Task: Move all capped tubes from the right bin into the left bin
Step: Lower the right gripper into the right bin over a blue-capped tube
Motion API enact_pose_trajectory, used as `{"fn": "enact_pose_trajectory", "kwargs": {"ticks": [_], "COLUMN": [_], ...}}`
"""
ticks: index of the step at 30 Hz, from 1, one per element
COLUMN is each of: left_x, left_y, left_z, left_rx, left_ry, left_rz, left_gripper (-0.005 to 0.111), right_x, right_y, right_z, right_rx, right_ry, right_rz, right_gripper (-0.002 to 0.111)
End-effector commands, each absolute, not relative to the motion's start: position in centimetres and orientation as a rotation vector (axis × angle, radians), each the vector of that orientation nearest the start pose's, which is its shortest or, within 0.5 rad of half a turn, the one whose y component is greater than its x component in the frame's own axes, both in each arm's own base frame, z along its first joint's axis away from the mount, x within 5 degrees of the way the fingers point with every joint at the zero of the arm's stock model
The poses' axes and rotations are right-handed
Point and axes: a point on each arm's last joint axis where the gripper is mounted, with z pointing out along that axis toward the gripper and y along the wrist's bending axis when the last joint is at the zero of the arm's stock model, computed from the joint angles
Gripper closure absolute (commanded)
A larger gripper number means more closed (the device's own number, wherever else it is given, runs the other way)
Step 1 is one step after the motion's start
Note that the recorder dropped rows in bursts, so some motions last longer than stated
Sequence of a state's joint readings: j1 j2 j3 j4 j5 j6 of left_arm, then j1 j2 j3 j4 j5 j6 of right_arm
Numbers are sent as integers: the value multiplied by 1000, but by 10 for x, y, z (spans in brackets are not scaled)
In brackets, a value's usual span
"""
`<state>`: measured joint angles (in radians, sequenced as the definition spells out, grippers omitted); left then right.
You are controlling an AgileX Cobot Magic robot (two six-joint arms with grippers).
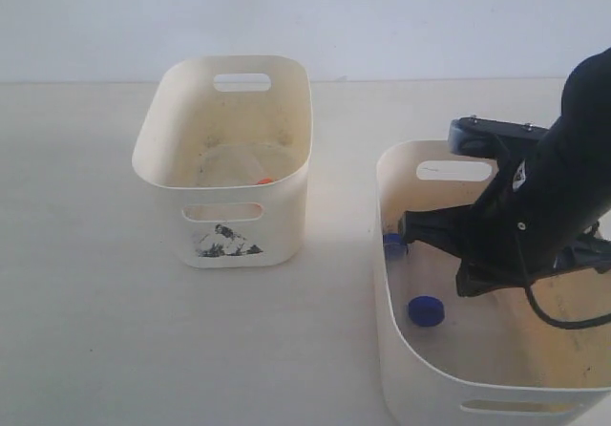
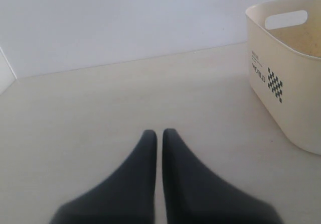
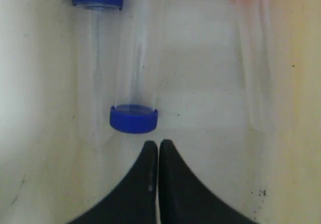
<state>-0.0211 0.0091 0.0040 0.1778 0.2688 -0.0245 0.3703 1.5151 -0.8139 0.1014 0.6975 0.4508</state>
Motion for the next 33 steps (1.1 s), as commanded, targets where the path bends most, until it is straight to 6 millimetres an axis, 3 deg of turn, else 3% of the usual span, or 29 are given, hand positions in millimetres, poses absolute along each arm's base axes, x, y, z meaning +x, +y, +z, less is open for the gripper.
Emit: {"fn": "enact_pose_trajectory", "kwargs": {"ticks": [1, 11, 13, 17, 20, 33], "left_x": [56, 56, 56, 56, 56, 56], "left_y": [3, 3, 3, 3, 3, 3], "left_z": [189, 189, 189, 189, 189, 189], "left_rx": [102, 102, 102, 102, 102, 102], "left_ry": [1747, 1747, 1747, 1747, 1747, 1747], "left_rz": [124, 124, 124, 124, 124, 124], "left_gripper": [102, 102, 102, 102, 102, 102], "right_x": [251, 256, 255, 255, 255, 262], "right_y": [102, 104, 105, 106, 106, 109], "right_z": [185, 169, 169, 169, 169, 165], "right_rx": [210, 217, 235, 265, 274, 298], "right_ry": [2885, 2918, 2922, 2924, 2925, 2877], "right_rz": [247, 228, 242, 267, 271, 303], "right_gripper": [109, 106, 98, 64, 48, 48]}}
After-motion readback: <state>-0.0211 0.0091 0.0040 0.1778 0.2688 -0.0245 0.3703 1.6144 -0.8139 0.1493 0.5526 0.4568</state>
